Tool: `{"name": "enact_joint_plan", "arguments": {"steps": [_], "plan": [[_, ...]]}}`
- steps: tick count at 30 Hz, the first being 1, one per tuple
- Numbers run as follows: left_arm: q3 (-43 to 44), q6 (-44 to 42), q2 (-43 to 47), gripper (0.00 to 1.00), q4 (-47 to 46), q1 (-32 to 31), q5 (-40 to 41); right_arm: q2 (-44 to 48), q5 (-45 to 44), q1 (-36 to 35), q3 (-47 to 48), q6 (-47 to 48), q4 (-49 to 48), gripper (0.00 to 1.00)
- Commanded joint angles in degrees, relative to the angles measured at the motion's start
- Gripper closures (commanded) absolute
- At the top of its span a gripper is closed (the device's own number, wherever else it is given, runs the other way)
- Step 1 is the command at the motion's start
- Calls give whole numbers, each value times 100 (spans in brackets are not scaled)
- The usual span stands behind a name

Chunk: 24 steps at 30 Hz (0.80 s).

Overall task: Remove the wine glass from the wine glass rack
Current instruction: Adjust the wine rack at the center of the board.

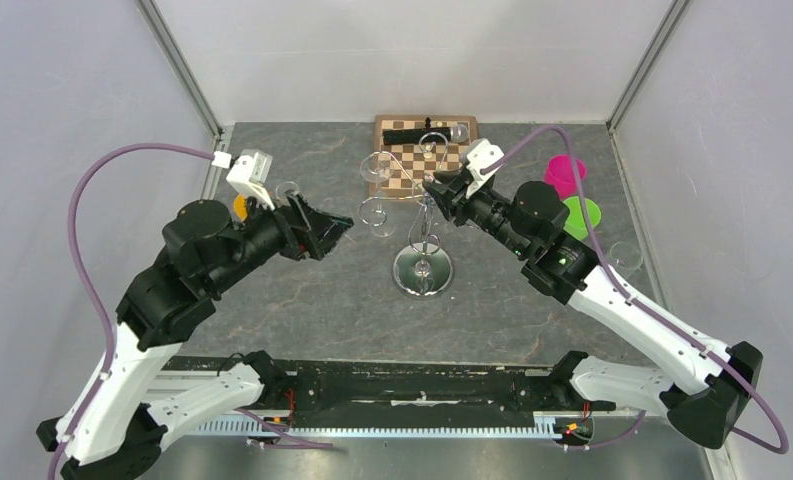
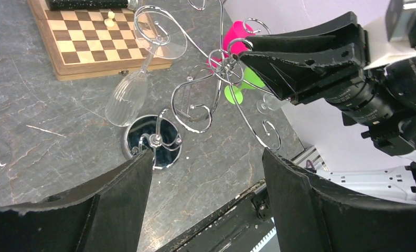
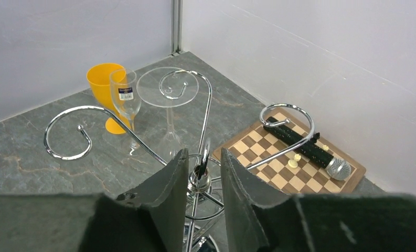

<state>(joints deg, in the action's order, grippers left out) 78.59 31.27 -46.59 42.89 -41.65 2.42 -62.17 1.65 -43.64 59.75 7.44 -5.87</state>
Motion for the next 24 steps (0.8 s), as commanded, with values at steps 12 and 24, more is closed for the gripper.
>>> {"name": "enact_joint_plan", "arguments": {"steps": [12, 24], "plan": [[693, 114, -1081, 17, -392, 55, 151, 517, -130, 31, 553, -187, 24, 35], [-117, 1355, -1533, 23, -1459, 2021, -1854, 1235, -261, 31, 346, -247, 200, 29]]}}
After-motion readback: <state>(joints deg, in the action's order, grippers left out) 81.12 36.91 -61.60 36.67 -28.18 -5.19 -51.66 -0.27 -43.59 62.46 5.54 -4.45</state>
